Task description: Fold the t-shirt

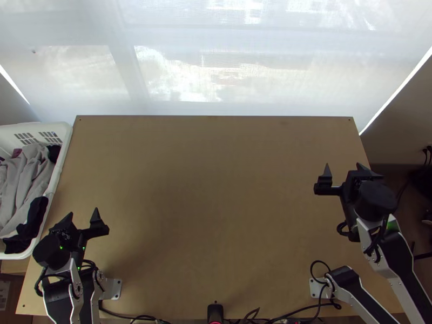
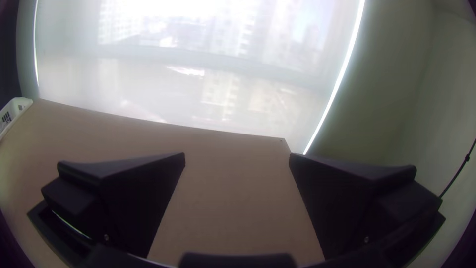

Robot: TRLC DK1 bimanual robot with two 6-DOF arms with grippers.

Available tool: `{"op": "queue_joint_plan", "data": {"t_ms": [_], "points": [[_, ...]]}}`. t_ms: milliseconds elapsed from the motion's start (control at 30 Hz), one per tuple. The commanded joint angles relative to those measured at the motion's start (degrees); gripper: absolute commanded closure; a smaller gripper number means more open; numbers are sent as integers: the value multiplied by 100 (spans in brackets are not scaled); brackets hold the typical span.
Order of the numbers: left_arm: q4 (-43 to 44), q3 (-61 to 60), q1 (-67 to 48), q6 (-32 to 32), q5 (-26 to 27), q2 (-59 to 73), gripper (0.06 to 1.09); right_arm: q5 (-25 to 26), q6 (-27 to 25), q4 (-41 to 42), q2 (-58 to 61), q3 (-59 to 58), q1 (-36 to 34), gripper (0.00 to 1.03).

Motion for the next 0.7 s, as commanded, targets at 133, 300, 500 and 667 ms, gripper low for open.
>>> {"op": "queue_joint_plan", "data": {"t_ms": [133,300,500,667], "points": [[-24,2,152,2,-104,1,11,353,498,-1132,805,1041,-79,5],[-42,28,758,64,-878,-8,11,362,656,-1351,840,1050,-96,5],[28,28,890,160,-878,1,11,353,832,-1386,919,1085,-79,5],[160,64,899,187,-1133,10,11,353,841,-1545,884,1041,-53,5]]}}
